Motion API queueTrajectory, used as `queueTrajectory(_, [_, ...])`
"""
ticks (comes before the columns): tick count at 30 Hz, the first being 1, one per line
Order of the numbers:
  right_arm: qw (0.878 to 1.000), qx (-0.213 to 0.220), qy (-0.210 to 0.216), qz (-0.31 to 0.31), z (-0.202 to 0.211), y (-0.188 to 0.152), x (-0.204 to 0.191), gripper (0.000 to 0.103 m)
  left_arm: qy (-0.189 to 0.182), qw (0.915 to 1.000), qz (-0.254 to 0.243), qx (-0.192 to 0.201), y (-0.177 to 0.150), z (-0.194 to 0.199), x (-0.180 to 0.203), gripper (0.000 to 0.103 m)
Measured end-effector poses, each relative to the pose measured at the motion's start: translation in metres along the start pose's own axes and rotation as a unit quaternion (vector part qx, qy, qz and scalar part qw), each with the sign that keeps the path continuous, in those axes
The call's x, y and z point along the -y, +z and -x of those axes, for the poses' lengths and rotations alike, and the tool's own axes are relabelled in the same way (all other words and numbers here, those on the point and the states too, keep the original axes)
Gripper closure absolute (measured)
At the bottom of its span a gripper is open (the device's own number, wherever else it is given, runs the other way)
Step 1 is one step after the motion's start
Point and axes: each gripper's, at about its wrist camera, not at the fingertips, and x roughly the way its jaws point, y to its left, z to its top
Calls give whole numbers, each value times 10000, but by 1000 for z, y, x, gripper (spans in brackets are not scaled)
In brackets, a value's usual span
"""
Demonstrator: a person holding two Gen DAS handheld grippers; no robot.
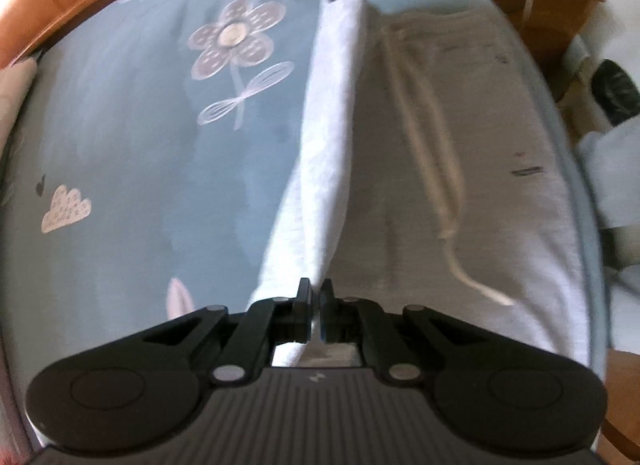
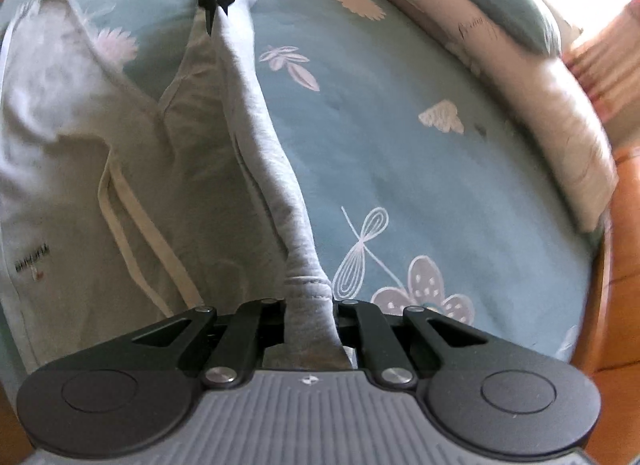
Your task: Fold clothes
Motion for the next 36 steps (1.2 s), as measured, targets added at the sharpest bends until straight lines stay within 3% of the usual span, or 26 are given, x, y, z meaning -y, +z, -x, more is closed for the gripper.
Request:
queueTrajectory(4, [9989, 9, -301, 357, 11, 1, -27, 94, -86, 9997, -237, 44, -2, 1, 21, 103])
queueTrajectory(6, [9990, -22, -240, 370, 16, 3, -37, 94, 39, 9994, -351, -24, -1, -5, 29, 103])
queueTrajectory(7, [9992, -46, -186, 355, 18, 4, -41, 94, 277, 9988, -411, 4, 2, -6, 35, 103])
queueTrajectory(9, [9994, -67, -142, 308, 20, 7, -47, 94, 666, 9962, -552, 100, 5, -9, 47, 92])
queueTrajectory(10, [9995, -80, -116, 272, 21, 9, -49, 94, 808, 9947, -621, 161, 7, -10, 52, 92])
queueTrajectory(13, [9998, -92, -108, 141, 24, 12, -49, 94, 911, 9931, -702, 242, 7, -18, 60, 85])
queueTrajectory(17, [9998, -111, -134, 17, 26, 13, -45, 94, 1145, 9906, -691, 290, 3, -26, 65, 59])
queueTrajectory(20, [9998, -148, -116, 16, 26, 15, -46, 94, 1334, 9885, -604, 365, 0, -33, 67, 53])
queueTrajectory(25, [9997, -177, -87, -127, 25, 18, -45, 94, 1568, 9853, -674, 83, -4, -66, 65, 53])
queueTrajectory(27, [9996, -176, -75, -188, 26, 18, -43, 94, 1688, 9827, -759, 92, -5, -71, 66, 67])
queueTrajectory(28, [9996, -176, -73, -206, 26, 18, -43, 94, 1690, 9833, -671, 80, -5, -72, 64, 89])
queueTrajectory(29, [9996, -184, -65, -204, 25, 17, -43, 94, 1645, 9850, -508, 83, -5, -70, 61, 102])
queueTrajectory(31, [9996, -201, -50, -198, 25, 16, -45, 94, 1651, 9857, -310, 146, -7, -65, 59, 102])
queueTrajectory(36, [9996, -208, -3, -186, 23, 13, -51, 94, 1629, 9856, -402, 189, -9, -43, 65, 102])
